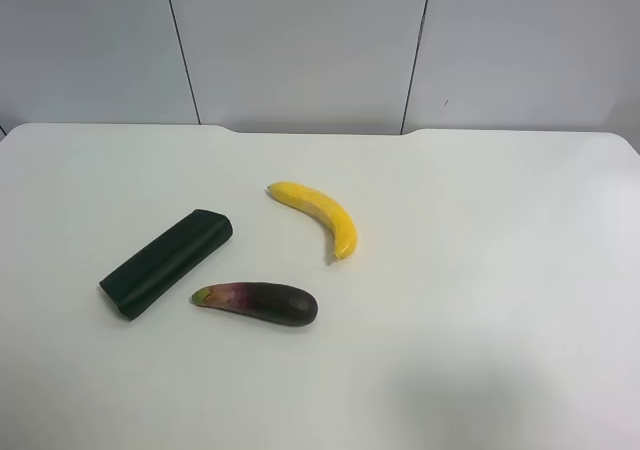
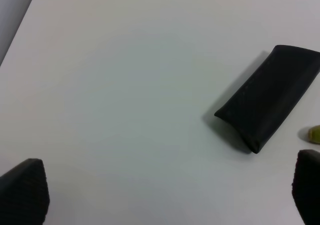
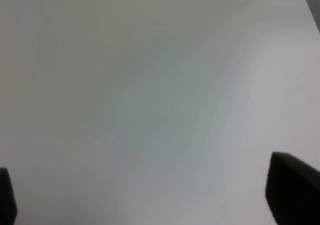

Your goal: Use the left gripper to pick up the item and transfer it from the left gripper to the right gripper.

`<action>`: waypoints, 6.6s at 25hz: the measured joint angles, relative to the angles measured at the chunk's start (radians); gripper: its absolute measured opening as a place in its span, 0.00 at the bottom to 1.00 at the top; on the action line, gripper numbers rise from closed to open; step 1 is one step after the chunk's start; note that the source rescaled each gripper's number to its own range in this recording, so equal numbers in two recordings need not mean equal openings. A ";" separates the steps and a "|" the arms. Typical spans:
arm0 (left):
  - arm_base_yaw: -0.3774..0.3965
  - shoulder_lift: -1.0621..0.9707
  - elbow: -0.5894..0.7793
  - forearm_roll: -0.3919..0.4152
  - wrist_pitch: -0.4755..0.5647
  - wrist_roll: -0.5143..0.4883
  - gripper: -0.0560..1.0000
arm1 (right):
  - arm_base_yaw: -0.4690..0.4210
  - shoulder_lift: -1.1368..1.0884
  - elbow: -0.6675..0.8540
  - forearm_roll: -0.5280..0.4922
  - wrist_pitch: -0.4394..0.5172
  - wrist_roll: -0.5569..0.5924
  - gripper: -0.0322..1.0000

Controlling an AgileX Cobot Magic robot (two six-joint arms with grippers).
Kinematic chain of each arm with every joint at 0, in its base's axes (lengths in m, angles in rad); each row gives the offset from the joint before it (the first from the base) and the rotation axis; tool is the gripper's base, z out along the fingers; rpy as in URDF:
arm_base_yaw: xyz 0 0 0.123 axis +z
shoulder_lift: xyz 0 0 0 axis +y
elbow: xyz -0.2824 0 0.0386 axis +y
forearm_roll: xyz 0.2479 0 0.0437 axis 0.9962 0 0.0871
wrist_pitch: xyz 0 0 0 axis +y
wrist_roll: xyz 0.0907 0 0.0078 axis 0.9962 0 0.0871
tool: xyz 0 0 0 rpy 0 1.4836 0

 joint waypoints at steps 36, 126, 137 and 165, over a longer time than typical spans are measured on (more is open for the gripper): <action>-0.025 0.636 -0.204 -0.056 0.138 0.125 1.00 | 0.000 0.000 0.000 0.001 0.000 0.000 1.00; -0.397 1.746 -0.540 0.047 -0.293 0.234 0.17 | 0.000 0.000 0.000 0.001 0.000 0.000 1.00; -0.397 1.612 -0.674 -0.018 -0.061 0.267 0.14 | 0.000 0.000 0.000 0.001 0.000 0.000 1.00; -0.933 1.559 -0.675 -0.140 -0.125 0.573 0.10 | 0.000 0.000 0.000 0.028 -0.004 -0.001 1.00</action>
